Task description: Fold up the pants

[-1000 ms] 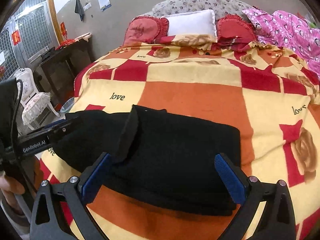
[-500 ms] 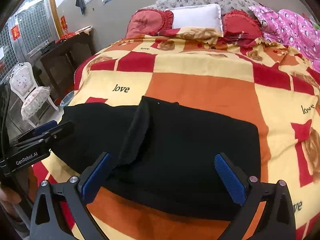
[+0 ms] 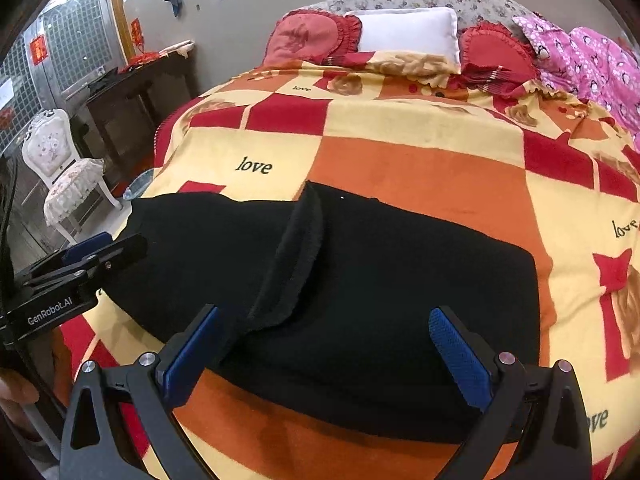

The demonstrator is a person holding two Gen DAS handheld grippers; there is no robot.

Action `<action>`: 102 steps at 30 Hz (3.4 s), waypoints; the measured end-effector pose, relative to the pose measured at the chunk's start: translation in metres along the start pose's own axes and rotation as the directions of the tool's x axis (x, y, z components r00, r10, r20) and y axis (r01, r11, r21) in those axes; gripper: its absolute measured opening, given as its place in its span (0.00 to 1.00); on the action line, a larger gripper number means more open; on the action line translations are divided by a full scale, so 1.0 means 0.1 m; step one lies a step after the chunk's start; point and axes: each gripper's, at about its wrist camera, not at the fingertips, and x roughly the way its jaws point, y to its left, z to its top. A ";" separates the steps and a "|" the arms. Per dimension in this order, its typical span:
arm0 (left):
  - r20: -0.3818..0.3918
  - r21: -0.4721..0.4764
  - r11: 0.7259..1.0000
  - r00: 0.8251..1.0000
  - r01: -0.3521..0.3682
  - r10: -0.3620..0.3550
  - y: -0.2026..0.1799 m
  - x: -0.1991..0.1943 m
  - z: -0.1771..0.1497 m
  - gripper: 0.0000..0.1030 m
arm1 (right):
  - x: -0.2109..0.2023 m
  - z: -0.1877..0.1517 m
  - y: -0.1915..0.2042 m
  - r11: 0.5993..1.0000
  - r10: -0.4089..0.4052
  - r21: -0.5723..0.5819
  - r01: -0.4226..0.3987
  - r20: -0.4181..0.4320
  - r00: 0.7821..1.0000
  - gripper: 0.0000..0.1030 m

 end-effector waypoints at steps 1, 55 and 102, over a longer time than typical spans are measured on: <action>-0.005 0.000 1.000 1.000 -0.001 0.001 0.00 0.01 0.00 0.73 | 0.01 0.00 -0.01 1.000 0.001 0.006 -0.001 -0.002 1.000 1.00; -0.006 -0.372 0.923 0.994 0.098 -0.108 0.99 0.17 -0.22 0.76 | 1.52 0.94 1.56 0.894 0.249 -0.319 -0.316 -0.233 0.940 0.88; -0.069 -0.020 0.938 0.936 0.345 -0.346 -0.12 0.24 -0.05 0.41 | 0.68 0.45 0.08 0.905 0.414 0.099 -0.415 0.026 0.910 0.30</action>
